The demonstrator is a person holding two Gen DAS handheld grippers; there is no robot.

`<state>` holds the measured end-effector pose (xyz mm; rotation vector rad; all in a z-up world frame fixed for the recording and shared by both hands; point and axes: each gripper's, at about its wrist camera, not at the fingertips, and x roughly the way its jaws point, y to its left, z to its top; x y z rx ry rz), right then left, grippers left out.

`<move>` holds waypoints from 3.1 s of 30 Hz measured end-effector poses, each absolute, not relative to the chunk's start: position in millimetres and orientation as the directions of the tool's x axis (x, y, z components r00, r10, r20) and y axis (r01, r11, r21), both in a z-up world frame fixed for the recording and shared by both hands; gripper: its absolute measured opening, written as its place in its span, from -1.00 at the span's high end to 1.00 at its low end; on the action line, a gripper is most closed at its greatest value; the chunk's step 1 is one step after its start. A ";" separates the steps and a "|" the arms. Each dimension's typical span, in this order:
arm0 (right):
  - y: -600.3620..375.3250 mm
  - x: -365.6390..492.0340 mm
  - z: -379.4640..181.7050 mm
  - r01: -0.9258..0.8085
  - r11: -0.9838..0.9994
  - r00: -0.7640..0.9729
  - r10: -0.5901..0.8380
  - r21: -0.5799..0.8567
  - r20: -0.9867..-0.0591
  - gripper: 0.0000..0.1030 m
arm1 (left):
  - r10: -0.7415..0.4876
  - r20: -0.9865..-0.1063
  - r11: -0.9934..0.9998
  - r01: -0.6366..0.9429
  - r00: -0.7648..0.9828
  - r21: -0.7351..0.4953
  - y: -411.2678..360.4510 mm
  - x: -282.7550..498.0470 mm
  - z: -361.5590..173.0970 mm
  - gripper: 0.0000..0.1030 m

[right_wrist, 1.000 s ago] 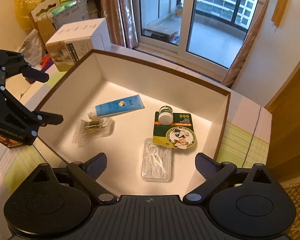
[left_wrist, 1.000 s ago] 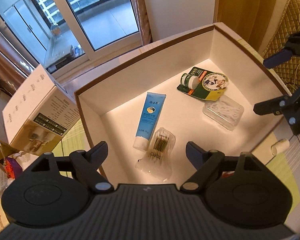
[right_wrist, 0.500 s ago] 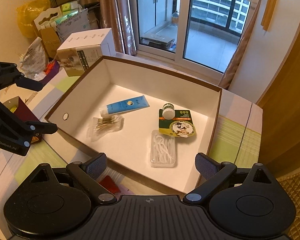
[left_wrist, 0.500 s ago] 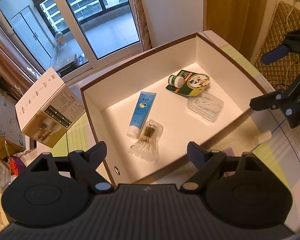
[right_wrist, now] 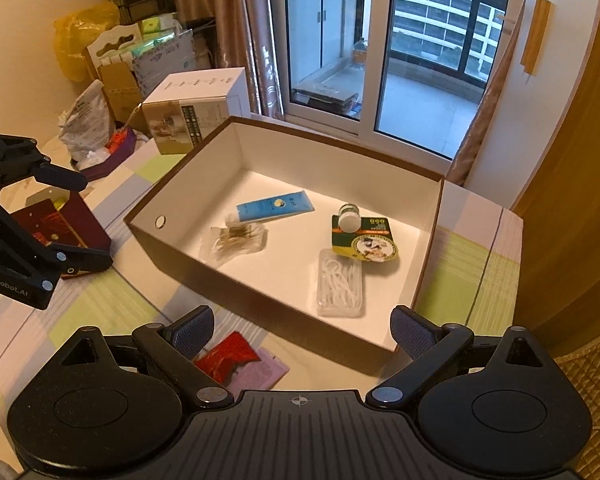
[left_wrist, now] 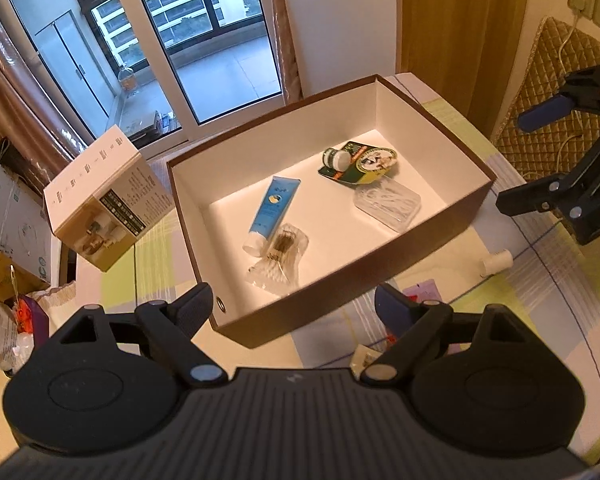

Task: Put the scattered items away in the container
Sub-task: 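Withdraw both tools from the box toward the items on the table, then grasp the brown scrunchie with the left tool while the right tool grasps the white pill bottle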

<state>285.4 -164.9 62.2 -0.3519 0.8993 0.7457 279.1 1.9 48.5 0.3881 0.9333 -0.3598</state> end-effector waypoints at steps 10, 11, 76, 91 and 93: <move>-181.2 263.0 62.8 -0.715 0.699 0.415 0.444 0.017 -0.794 -0.93 | -0.131 -0.822 0.882 0.444 0.554 0.158 13.1 256.7 50.3 -0.66; -182.9 259.9 62.3 -0.715 0.699 0.419 0.443 0.012 -0.793 -0.93 | -0.135 -0.821 0.884 0.442 0.555 0.153 14.5 255.0 50.5 -0.66; -273.2 203.5 -96.8 -0.646 0.761 0.351 0.364 0.058 -0.863 -0.93 | -0.499 -0.834 0.730 0.632 0.235 -0.259 7.7 194.6 -144.3 0.40; -237.7 255.7 -111.5 -0.825 0.550 0.380 0.376 -0.126 -0.845 -0.46 | -0.426 -0.836 0.813 0.551 0.345 -0.187 57.1 204.8 -114.2 0.58; -234.1 261.7 -114.6 -0.837 0.531 0.373 0.374 -0.134 -0.849 -0.46 | -0.417 -0.840 0.822 0.539 0.348 -0.185 59.1 205.8 -114.0 0.58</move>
